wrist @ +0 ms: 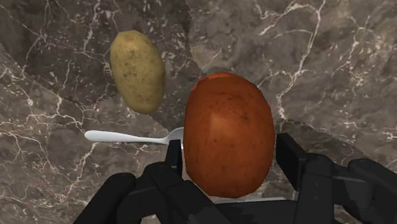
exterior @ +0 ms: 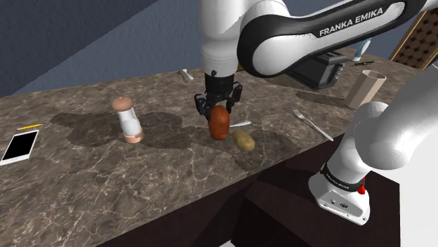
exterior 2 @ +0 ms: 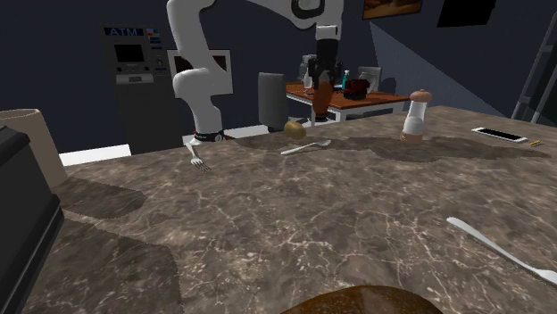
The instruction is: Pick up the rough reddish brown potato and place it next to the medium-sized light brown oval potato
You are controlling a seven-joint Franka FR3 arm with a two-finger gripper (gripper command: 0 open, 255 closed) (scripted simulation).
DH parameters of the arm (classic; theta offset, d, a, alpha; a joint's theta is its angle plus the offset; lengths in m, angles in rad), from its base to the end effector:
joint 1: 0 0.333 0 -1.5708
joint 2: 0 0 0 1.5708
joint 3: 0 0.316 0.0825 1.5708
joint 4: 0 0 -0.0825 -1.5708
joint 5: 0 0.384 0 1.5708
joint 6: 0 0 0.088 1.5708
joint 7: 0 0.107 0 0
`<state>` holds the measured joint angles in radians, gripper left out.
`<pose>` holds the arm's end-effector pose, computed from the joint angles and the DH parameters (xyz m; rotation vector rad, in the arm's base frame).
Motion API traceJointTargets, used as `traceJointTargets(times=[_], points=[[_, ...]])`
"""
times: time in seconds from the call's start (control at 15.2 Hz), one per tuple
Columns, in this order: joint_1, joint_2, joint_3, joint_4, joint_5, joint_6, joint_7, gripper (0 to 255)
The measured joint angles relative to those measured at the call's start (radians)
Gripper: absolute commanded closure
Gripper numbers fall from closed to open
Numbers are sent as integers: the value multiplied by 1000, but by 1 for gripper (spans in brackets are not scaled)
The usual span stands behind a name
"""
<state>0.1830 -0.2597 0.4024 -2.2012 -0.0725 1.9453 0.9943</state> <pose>0.3961 0.2677 0.4811 2.9477 -0.5895 0.1600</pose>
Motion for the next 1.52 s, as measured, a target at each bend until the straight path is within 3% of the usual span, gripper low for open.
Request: traceJointTargets(times=[0.4,1.52], points=[[39,120,95,113,-31,-21,153,255],[39,209,112,-20,-95,195,231,255]])
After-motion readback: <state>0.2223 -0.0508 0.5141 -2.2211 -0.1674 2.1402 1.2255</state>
